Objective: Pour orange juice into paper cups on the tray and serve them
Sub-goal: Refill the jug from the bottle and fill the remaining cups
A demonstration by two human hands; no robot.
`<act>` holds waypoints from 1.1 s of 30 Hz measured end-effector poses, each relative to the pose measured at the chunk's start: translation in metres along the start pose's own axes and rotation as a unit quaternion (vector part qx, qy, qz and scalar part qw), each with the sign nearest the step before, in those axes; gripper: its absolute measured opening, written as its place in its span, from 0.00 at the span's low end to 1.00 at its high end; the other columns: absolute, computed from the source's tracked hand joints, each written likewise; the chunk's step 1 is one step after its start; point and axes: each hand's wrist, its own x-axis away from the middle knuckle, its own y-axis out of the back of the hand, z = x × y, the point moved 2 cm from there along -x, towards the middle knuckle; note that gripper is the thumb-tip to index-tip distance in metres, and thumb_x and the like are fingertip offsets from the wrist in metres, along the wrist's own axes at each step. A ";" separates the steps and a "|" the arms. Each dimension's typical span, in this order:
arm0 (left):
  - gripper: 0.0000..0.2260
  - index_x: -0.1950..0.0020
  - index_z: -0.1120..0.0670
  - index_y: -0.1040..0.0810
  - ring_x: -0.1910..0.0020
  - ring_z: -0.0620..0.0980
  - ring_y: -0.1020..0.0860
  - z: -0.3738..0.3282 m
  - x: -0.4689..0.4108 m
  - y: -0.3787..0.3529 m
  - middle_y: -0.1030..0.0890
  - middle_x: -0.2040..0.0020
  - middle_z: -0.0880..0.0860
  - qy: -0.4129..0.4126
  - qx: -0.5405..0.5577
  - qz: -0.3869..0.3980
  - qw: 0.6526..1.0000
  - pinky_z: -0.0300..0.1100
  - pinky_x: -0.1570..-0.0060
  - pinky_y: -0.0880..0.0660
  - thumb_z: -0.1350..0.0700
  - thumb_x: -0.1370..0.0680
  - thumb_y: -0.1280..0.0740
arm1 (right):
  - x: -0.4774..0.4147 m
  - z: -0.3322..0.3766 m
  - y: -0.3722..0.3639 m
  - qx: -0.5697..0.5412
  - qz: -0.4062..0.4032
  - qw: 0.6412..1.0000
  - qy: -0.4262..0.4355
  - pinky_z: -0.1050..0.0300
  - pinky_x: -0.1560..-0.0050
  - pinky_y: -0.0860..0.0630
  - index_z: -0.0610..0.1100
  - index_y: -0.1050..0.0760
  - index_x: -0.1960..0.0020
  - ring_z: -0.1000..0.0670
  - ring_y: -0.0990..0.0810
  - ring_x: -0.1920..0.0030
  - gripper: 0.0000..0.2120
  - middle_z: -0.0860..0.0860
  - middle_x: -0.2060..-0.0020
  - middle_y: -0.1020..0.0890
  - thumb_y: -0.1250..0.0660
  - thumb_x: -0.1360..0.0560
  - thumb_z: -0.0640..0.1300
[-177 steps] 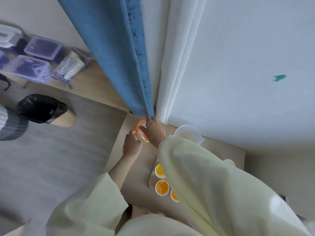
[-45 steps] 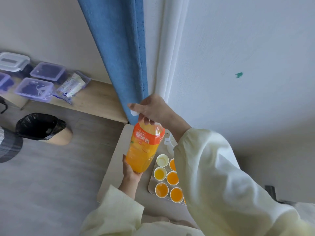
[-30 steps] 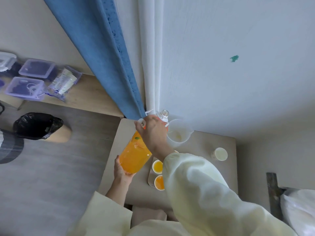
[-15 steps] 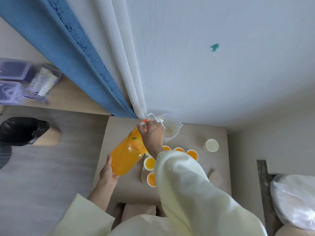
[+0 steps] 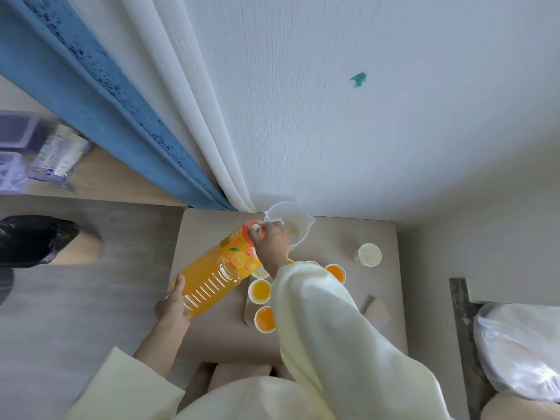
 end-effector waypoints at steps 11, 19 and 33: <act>0.24 0.40 0.59 0.28 0.53 0.58 0.21 -0.013 0.016 0.001 0.22 0.47 0.58 -0.032 -0.027 -0.007 0.999 0.54 0.45 0.22 0.44 0.26 0.29 | -0.004 -0.008 -0.003 -0.001 0.008 1.000 -0.024 0.48 0.51 0.29 0.35 0.21 0.54 0.40 0.23 0.53 0.22 0.40 0.56 0.22 0.37 0.23 0.56; 0.21 0.48 0.59 0.27 0.57 0.57 0.21 -0.022 0.024 0.003 0.21 0.51 0.58 -0.072 -0.040 -0.010 0.997 0.56 0.46 0.22 0.43 0.26 0.29 | -0.006 -0.010 -0.001 0.002 0.016 1.000 -0.020 0.47 0.50 0.25 0.36 0.21 0.51 0.41 0.23 0.52 0.21 0.40 0.54 0.20 0.37 0.23 0.55; 0.23 0.46 0.57 0.28 0.55 0.58 0.19 -0.026 0.028 0.013 0.21 0.51 0.58 -0.072 -0.073 -0.017 0.995 0.56 0.47 0.21 0.40 0.27 0.29 | -0.008 -0.006 -0.002 0.025 0.032 0.999 -0.001 0.46 0.43 0.28 0.38 0.20 0.47 0.40 0.23 0.47 0.20 0.40 0.49 0.20 0.38 0.22 0.55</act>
